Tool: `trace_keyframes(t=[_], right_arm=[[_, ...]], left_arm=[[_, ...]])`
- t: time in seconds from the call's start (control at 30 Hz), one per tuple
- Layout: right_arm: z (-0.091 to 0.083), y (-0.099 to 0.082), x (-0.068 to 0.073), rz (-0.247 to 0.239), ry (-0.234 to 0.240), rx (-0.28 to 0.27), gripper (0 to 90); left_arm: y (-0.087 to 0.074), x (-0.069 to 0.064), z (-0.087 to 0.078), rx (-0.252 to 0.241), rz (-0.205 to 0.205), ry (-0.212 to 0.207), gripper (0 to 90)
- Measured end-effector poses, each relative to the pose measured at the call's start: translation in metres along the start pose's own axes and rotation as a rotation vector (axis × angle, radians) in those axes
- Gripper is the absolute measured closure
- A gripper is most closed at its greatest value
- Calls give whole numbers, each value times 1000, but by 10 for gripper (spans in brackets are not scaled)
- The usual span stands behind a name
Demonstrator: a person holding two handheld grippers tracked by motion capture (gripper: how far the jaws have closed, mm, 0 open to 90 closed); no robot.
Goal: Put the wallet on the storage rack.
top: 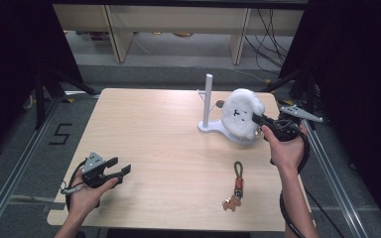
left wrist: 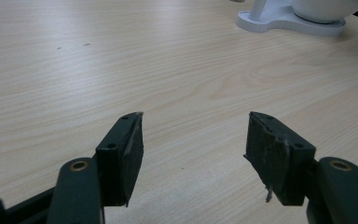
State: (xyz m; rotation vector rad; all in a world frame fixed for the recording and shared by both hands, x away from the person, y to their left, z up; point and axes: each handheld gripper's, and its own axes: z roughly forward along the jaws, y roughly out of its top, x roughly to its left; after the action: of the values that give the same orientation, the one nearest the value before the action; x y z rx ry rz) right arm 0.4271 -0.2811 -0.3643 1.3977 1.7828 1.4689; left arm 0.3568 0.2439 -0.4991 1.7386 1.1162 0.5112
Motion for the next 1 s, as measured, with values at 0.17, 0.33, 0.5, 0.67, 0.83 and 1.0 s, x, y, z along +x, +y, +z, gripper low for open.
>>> trace_keyframes(t=[0.17,0.33,0.5,0.67,0.83,1.0], right_arm=[[3,5,-12,-16,-24,-20,824],[8,6,-20,30,-41,-2,824],[17,6,-30,26,-61,3,822],[25,6,-38,26,-84,41,822],[34,3,-44,17,-113,64,821],[41,0,-46,16,-147,86,820]], left_arm=[[-1,1,1,-1,4,-3,361],[-2,0,1,7,5,1,359],[-2,1,1,14,4,7,357],[-4,1,2,10,-2,3,355],[-4,1,2,15,2,2,353],[-5,1,3,21,4,3,353]])
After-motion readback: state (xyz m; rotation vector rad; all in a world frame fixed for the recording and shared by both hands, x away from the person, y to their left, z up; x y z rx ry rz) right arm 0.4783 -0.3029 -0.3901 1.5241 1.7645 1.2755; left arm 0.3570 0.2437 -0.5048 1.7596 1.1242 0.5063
